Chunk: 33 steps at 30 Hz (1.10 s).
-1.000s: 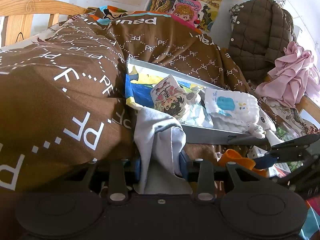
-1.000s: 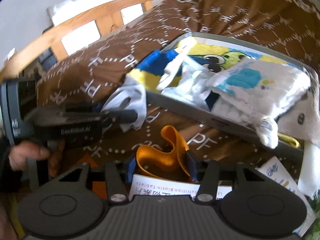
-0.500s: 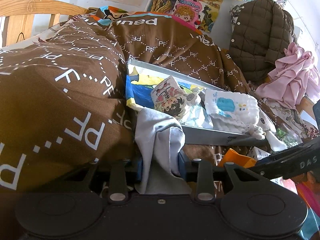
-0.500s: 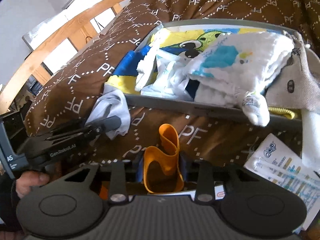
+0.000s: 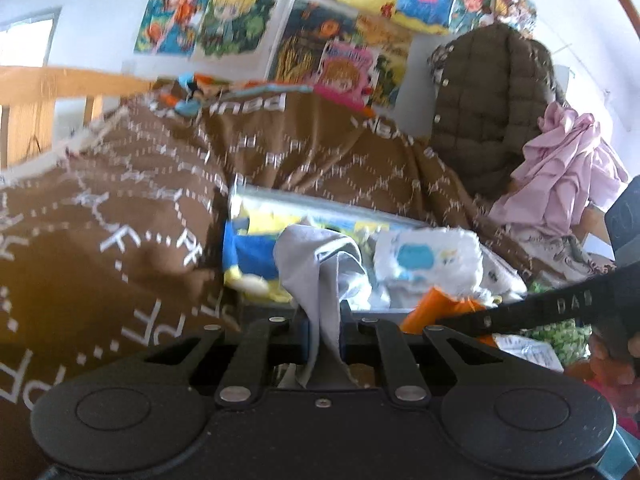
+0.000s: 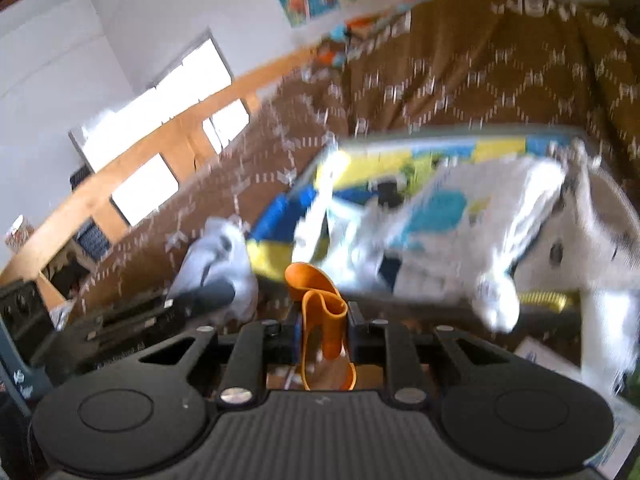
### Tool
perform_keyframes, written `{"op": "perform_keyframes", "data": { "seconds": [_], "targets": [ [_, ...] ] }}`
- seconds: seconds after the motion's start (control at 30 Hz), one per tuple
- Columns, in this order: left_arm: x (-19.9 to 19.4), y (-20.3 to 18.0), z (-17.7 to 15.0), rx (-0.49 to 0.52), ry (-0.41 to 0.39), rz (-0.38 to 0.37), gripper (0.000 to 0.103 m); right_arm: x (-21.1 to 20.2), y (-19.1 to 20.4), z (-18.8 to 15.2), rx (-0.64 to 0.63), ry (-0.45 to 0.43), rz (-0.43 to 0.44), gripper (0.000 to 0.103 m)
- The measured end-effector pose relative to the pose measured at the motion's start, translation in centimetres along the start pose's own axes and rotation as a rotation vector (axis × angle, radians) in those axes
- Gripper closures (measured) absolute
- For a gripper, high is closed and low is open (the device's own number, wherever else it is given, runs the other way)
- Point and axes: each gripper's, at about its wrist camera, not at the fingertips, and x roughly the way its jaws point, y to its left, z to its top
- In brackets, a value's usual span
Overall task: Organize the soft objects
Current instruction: 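Lift and carry the grey cloth and orange cup over the frog tray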
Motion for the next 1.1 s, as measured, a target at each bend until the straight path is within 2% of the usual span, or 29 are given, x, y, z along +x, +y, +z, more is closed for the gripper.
{"op": "perform_keyframes", "data": {
  "seconds": [0.1,0.3,0.4,0.53,0.63,0.73,1.1],
  "targets": [
    [0.0,-0.6,0.4,0.017,-0.037,0.008,0.09,0.2,-0.4,0.8,0.028,-0.062,-0.001,0.08],
    [1.6,0.1,2.9,-0.012,-0.076,0.062,0.089,1.6,-1.2,2.9,0.067,-0.149,-0.031,0.08],
    [3.0,1.0,4.2,-0.044,-0.093,0.082,0.089,2.4,-1.3,3.7,0.048,-0.175,-0.052,0.08],
    [5.5,1.1,5.0,-0.048,-0.122,0.067,0.089,3.4,-1.7,4.1,0.022,-0.183,-0.097,0.08],
    [7.0,0.9,4.7,-0.021,-0.077,0.06,0.089,4.1,-2.2,4.1,0.037,-0.182,-0.105,0.079],
    [8.1,1.2,4.5,-0.068,-0.027,0.055,0.089,5.0,-2.6,4.1,0.064,-0.173,-0.096,0.079],
    [10.0,2.6,4.1,-0.114,0.074,0.117,0.089,6.8,-3.1,4.5,0.091,-0.154,-0.106,0.069]
  ]
}}
